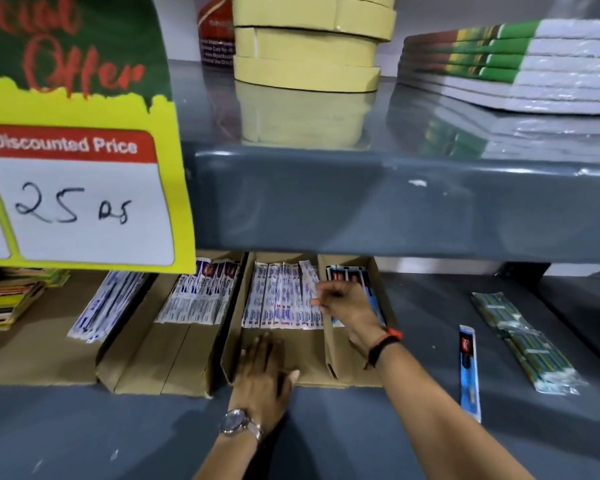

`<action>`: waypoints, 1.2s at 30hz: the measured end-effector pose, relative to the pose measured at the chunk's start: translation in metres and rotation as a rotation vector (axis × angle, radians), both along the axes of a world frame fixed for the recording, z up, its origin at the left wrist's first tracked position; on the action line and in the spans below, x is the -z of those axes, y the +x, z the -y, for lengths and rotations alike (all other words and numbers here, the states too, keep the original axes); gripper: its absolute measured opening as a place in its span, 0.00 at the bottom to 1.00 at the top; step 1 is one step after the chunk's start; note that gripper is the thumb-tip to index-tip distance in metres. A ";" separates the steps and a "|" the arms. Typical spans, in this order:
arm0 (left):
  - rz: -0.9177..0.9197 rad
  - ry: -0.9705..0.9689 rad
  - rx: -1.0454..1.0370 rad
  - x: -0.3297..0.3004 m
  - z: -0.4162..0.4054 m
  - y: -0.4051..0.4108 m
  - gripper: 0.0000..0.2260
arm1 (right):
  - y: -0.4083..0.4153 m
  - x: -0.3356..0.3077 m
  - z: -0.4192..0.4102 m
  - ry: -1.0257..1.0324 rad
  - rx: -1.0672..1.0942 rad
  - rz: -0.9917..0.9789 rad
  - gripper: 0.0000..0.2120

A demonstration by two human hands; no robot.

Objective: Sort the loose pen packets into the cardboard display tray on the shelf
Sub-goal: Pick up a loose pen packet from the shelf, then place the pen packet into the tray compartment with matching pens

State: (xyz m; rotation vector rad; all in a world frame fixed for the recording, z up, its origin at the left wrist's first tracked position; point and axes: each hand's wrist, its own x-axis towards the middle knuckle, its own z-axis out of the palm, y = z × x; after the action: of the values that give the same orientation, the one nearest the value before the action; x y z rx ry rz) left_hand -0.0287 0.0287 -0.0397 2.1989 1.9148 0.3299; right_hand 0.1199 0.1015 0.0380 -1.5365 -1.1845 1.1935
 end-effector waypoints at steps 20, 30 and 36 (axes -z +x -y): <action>-0.107 0.066 0.094 0.020 -0.013 0.020 0.25 | 0.159 0.030 0.074 -0.193 0.288 0.944 0.15; 0.010 0.114 0.111 0.028 -0.020 0.025 0.26 | 0.173 0.056 0.081 -0.359 0.321 0.826 0.14; 0.463 0.127 -0.092 -0.015 -0.019 0.025 0.23 | 0.180 0.001 0.085 -0.040 0.157 0.858 0.09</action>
State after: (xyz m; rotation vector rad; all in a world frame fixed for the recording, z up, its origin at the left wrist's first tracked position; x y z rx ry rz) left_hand -0.0040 0.0476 -0.0245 1.8883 1.7720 0.9097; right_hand 0.3000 0.0168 0.0367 -2.2186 -1.5206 0.4279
